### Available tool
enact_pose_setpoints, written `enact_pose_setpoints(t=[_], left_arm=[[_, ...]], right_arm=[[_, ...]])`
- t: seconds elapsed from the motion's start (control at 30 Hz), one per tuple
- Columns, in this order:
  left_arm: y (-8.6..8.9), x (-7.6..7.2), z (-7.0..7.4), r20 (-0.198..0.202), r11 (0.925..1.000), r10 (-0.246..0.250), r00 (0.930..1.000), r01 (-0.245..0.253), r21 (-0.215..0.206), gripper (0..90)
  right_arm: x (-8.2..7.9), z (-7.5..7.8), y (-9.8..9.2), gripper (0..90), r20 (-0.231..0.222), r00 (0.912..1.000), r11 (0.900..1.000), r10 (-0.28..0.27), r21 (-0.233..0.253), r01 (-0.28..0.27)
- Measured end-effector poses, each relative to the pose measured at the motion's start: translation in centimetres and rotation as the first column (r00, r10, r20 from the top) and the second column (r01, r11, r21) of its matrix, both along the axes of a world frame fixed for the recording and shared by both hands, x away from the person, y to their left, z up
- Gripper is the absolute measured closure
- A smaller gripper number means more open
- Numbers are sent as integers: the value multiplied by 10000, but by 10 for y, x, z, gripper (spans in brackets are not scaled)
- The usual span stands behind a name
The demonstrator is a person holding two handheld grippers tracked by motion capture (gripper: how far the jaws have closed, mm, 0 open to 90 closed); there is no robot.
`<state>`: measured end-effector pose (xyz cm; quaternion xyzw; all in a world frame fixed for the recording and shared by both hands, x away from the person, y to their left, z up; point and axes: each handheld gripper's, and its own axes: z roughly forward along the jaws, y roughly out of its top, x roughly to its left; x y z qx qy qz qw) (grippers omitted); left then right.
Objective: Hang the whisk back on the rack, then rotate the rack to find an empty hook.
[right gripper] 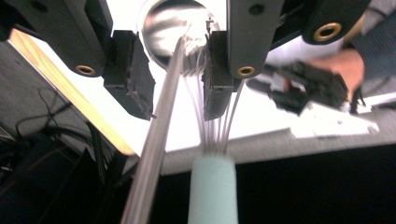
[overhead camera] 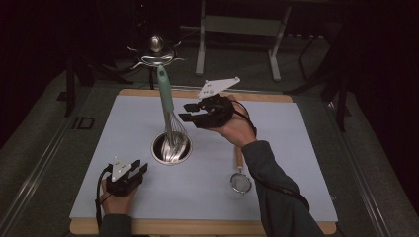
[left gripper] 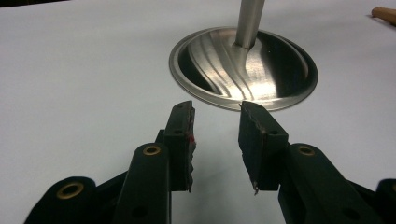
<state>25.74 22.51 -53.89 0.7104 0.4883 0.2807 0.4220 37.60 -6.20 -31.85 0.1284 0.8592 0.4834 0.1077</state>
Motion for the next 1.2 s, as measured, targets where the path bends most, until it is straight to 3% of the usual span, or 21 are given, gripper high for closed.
enact_pose_setpoints(t=[0.1,0.3,0.53,0.77,0.87,0.93,1.0,1.13,1.2], left_arm=[[1,0,0,12,10000,-4,10000,4,-45,659],[1,0,0,36,10000,9,10000,-9,-97,658],[2,0,0,15,9998,15,10000,-15,-215,644],[-1,-1,0,113,9999,28,9999,-30,119,645],[1,2,0,-102,9998,-192,9998,191,-82,618],[2,1,2,-11,9995,-285,9996,285,-158,612],[4,2,7,-14,9952,-639,9980,636,-739,613],[5,-1,23,482,9897,-764,9959,816,-1180,634],[5,-2,31,789,9896,-707,9944,799,-1196,646]], right_arm=[[1,-5,-6,631,65,9998,9988,-206,-443,209],[7,-17,-22,624,-301,9981,9966,-542,-641,522],[12,-32,-42,617,-354,9950,9893,-932,-1162,885],[14,-51,-57,612,-431,9886,9732,-1440,-1874,1336],[13,-59,-62,625,-460,9868,9656,-1551,-2183,1416],[13,-63,-65,629,-576,9868,9642,-1511,-2287,1342],[12,-67,-67,629,-621,9855,9588,-1580,-2483,1381],[8,-75,-73,622,-669,9825,9494,-1736,-2765,1489],[7,-79,-76,615,-994,9801,9544,-1718,-2632,1406]])
